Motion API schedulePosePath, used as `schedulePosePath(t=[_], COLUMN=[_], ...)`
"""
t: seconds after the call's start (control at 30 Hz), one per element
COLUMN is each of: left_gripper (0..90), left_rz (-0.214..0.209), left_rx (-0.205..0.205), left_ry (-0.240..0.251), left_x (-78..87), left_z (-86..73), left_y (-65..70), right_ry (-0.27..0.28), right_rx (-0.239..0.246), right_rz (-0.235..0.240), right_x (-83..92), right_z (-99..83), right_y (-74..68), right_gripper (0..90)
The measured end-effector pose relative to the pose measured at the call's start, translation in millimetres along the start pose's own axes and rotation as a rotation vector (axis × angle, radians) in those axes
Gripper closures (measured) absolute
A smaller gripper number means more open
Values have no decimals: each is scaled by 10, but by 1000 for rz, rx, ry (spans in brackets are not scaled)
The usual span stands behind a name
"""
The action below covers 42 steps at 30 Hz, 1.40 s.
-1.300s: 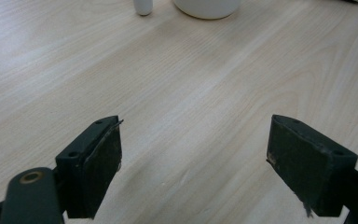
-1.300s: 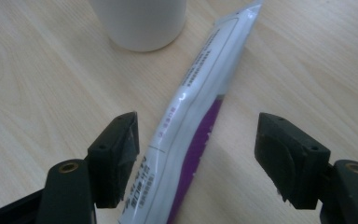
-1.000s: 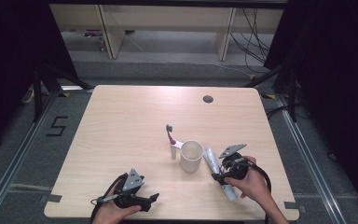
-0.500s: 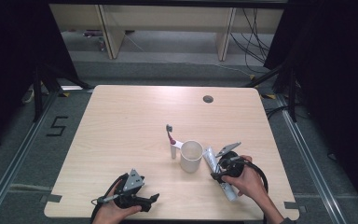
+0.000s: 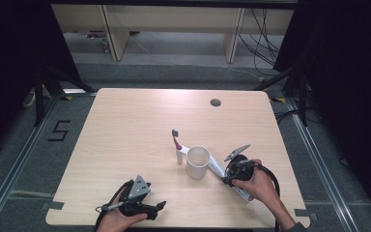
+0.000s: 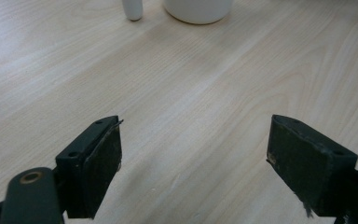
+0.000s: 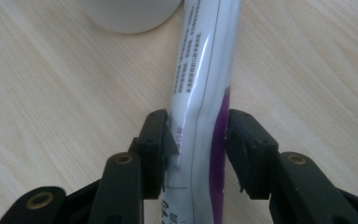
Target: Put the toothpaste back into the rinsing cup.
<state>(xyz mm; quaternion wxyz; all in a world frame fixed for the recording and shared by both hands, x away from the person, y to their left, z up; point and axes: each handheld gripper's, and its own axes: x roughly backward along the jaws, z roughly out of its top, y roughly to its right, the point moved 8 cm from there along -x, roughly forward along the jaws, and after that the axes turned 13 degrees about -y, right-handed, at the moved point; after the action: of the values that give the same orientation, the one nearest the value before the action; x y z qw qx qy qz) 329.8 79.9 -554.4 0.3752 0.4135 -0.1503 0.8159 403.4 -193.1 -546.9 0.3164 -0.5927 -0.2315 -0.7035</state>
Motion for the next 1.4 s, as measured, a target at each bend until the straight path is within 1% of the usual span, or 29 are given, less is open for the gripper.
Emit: schedulePosePath(t=[0.03,0.07,0.1,0.13,0.2,0.23,0.37,0.43,0.5,0.53,0.57,0.6,0.63,0.73,0.8,0.83,0.87,0.9,0.93,1.0,1.03,1.07,1.1,1.17,1.2,1.23,1.27,1.3,1.4], left_gripper=[173,173,173,173,173,173,173,173,173,173,173,173,173,173,173,173,173,173,173,173,173,173,173,174,173,173,174,175,175], left_rz=[-1,-2,-2,0,-2,-1,-4,-6,-3,0,-2,0,-7,-11,-10,-8,-9,-9,-9,2,1,-8,-12,-3,-13,-3,-9,-5,-13], left_rx=[-1,-1,0,-6,0,-9,0,1,-8,-12,-8,-8,2,-8,-13,-13,-13,-16,-16,-18,-18,-11,-9,-18,-5,-22,-17,-25,-18], left_ry=[2,2,0,-8,1,-7,1,1,-8,-11,-8,-9,-1,-12,-13,-13,-13,-16,-17,-24,-24,-17,-14,-24,-11,-28,-22,-29,-21], left_x=[0,-1,-2,1,-4,-1,-5,-5,-2,-2,-5,-6,-11,-12,-16,-18,-19,-20,-22,-25,-26,-28,-29,-29,-36,-31,-35,-33,-37], left_z=[-1,0,1,-5,-1,-7,0,2,-6,-8,-5,-5,1,-8,-4,-5,-7,-11,-11,-12,-13,-9,-6,-9,1,-16,-12,-14,-4], left_y=[4,4,2,-4,4,-2,6,7,1,-2,2,-1,12,13,9,9,12,14,13,-3,0,17,24,8,27,10,20,10,17], right_ry=[-3,-2,-6,-27,-31,-38,-76,-103,-118,-137,-137,-142,-151,-178,-183,-192,-195,-208,-203,-217,-225,-228,-235,-242,-246,-246,-253,-251,-254], right_rx=[-12,14,15,17,11,22,38,39,36,32,48,51,51,59,70,57,62,47,74,83,72,82,79,81,72,76,67,89,81], right_rz=[-6,-8,-2,10,11,9,22,15,14,14,15,11,12,13,13,19,15,15,12,11,13,8,11,11,15,15,10,11,10], right_x=[-9,11,16,20,22,22,28,39,34,42,41,40,40,41,39,40,41,46,43,46,44,43,42,40,36,38,43,38,46], right_z=[7,10,15,21,27,35,66,77,90,94,108,115,120,139,153,156,160,156,169,175,177,184,184,188,189,191,191,194,197], right_y=[-2,16,13,25,24,36,61,85,96,102,111,118,119,125,141,138,147,140,156,161,156,168,166,180,184,195,201,220,253], right_gripper=[608,620,628,633,634,635,651,660,661,665,667,669,669,673,673,677,681,684,686,689,692,694,695,699,704,710,717,725,748])
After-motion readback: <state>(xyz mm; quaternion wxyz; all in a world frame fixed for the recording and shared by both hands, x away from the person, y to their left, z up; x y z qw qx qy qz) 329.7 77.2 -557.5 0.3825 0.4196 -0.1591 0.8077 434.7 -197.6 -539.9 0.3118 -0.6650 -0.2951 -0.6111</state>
